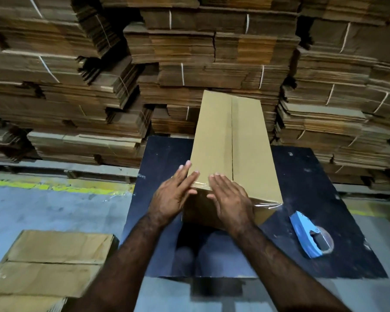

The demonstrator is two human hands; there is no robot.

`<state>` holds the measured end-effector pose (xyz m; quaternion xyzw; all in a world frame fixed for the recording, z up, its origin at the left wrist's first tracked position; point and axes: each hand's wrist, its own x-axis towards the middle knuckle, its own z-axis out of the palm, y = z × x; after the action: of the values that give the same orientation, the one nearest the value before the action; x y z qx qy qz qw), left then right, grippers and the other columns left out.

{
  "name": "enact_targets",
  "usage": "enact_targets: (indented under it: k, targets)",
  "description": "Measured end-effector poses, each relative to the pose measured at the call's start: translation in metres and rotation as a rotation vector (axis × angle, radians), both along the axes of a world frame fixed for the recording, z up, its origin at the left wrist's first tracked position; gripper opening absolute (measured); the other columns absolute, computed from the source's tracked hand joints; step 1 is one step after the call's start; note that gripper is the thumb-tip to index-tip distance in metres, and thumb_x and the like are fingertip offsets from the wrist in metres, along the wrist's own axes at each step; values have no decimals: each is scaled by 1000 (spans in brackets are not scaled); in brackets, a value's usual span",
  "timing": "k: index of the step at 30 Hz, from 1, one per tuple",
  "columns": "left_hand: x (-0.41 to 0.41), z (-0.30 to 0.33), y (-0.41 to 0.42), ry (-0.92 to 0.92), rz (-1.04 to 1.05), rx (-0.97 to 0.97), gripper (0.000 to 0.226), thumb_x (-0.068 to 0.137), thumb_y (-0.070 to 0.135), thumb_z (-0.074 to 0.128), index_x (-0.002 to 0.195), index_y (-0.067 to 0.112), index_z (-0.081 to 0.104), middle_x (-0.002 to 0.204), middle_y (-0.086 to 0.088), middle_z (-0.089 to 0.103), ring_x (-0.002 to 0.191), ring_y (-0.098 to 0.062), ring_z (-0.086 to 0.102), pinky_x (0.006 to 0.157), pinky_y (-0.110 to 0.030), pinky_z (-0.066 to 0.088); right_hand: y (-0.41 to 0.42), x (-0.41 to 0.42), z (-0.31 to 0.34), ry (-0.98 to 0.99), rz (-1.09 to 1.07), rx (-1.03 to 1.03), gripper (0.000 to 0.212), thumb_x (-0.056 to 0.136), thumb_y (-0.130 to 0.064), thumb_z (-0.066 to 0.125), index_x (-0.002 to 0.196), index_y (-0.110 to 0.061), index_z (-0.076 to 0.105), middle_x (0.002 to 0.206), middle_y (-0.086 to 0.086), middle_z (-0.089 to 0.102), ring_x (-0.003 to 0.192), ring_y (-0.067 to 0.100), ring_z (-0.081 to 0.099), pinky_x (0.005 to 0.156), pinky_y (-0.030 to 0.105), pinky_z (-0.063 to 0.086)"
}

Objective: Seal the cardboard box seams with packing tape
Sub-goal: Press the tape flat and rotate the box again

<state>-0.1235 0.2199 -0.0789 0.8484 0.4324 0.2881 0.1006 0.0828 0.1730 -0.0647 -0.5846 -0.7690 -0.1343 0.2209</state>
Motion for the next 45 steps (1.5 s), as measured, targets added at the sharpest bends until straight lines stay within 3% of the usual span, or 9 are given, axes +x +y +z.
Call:
enact_targets:
  k: [6,14,22,24,27,33,37,41,45]
  targets:
    - [9,12,-3,-24,-5,92,51,106,42,30,153,23,36,164,3,23,152,-16,19,111,-42,38,2,-4,5,126,-75,31,47,100,-35,39,130,-7,63,133,9,62,126,22,57,103,39,48]
    - [-3,9,7,198,-89,190,53,106,42,19,156,26,29,165,7,18,152,-17,17,113,-37,30,-4,9,6,-61,-15,-18,58,81,-38,76,132,-14,62,134,3,61,124,15,58,98,36,52]
    - [20,6,2,114,-64,276,43,106,30,33,137,14,59,144,-4,55,138,-22,45,115,-30,28,0,9,6,104,-142,42,61,105,-41,17,124,-14,68,127,3,66,119,17,62,101,38,48]
    - [18,2,1,152,-72,322,43,98,15,44,139,11,57,147,-6,52,139,-26,46,111,-36,36,-2,18,-1,22,-63,29,40,101,-30,42,130,-12,64,132,5,63,123,19,59,103,41,48]
    - [13,4,-4,234,-84,369,57,89,0,40,144,9,50,151,-9,47,141,-28,41,112,-43,35,-5,33,-2,-56,36,-21,65,76,-17,79,137,-9,57,139,8,58,128,21,55,101,43,49]
    - [43,18,-17,192,-10,335,41,104,28,39,135,12,61,143,-5,57,136,-24,49,110,-45,38,-7,39,8,108,-85,12,62,106,-44,19,133,-6,60,135,10,60,125,25,58,99,49,50]
    - [56,9,-9,238,5,330,43,95,23,51,137,14,59,143,-5,56,134,-24,52,108,-44,41,-5,37,0,16,-78,24,61,106,-40,17,131,-6,62,132,11,62,122,25,60,99,47,50]
    - [47,7,-11,344,-29,361,54,92,16,52,146,14,49,152,-5,47,140,-25,43,112,-46,39,-5,50,-2,-60,11,-15,48,92,-27,64,135,-6,57,137,11,59,126,26,57,103,45,46]
    - [58,17,-15,273,18,326,45,101,31,43,141,13,55,147,-5,53,138,-24,47,113,-46,34,-6,62,11,18,-48,-147,66,104,-49,16,139,-7,53,141,11,54,131,26,52,110,44,31]
